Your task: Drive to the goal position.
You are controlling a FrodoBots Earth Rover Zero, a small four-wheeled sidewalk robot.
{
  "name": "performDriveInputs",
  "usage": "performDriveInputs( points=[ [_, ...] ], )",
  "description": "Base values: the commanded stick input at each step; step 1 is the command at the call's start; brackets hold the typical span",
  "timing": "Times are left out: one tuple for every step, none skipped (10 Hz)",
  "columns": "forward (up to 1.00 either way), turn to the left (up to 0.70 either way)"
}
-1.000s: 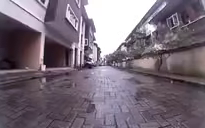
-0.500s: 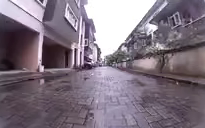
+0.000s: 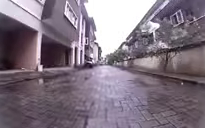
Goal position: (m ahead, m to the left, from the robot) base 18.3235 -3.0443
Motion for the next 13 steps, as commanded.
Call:
performDriveInputs(
  points=[
    [0.50, 0.00],
    [0.50, 0.00],
    [0.50, 0.00],
    [0.50, 0.00],
    [0.50, 0.00],
    [0.50, 0.00],
    [0.50, 0.00],
    [0.50, 0.00],
    [0.50, 0.00],
    [0.50, 0.00],
    [0.50, 0.00],
    [0.50, 0.00],
    [0.50, 0.00]
  ],
)
